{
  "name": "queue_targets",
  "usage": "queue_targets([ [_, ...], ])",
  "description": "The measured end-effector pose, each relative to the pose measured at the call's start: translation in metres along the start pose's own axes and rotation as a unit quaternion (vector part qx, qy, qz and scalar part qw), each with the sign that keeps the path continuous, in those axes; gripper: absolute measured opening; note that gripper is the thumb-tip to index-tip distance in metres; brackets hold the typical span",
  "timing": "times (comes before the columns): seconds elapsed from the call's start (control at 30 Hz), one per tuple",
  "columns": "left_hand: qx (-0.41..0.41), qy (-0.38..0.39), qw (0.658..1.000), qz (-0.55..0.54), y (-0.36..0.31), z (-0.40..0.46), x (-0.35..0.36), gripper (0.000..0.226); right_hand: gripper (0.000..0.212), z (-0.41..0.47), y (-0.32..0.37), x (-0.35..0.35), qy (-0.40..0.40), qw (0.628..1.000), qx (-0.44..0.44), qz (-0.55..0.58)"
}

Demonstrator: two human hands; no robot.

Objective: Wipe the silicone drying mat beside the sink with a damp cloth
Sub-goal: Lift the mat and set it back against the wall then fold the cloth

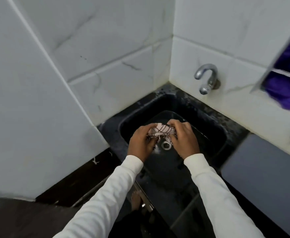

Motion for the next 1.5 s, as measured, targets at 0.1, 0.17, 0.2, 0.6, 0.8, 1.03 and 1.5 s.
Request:
queue_targets([
  [0.1, -0.015, -0.015, 0.998, 0.065, 0.043, 0.032, -0.024, 0.052, 0.04, 0.052, 0.017, 0.04, 0.025, 0.999, -0.034, -0.01],
  [0.17, -0.021, -0.01, 0.994, 0.105, 0.071, 0.053, -0.034, 0.052, 0.034, 0.083, 0.023, 0.065, 0.04, 0.998, -0.054, -0.019],
  [0.2, -0.031, -0.006, 0.993, 0.116, 0.087, 0.065, -0.038, 0.052, 0.032, 0.1, 0.025, 0.081, 0.049, 0.997, -0.063, -0.026],
  [0.6, -0.029, 0.102, 0.96, 0.258, 0.236, 0.164, -0.029, 0.056, 0.041, 0.247, 0.015, 0.242, 0.105, 0.98, -0.104, -0.131],
  [0.8, -0.025, 0.211, 0.93, 0.301, 0.275, 0.159, 0.009, 0.057, 0.048, 0.263, -0.019, 0.291, 0.151, 0.982, -0.043, -0.106],
  [1.03, -0.047, 0.23, 0.917, 0.323, 0.278, 0.159, 0.019, 0.059, 0.048, 0.266, -0.028, 0.3, 0.151, 0.984, -0.041, -0.081],
  [1.5, -0.088, 0.233, 0.905, 0.344, 0.261, 0.153, 0.014, 0.058, 0.047, 0.24, -0.024, 0.265, 0.183, 0.982, -0.045, -0.015],
])
Point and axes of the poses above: each hand's wrist, its own z-axis towards the middle knuckle, its own x-axis out of the palm, y = z × x, the point moved 6 cm from there along z, towards the middle knuckle, and after that the axes turned 5 degrees about x, right-handed, at the moved point
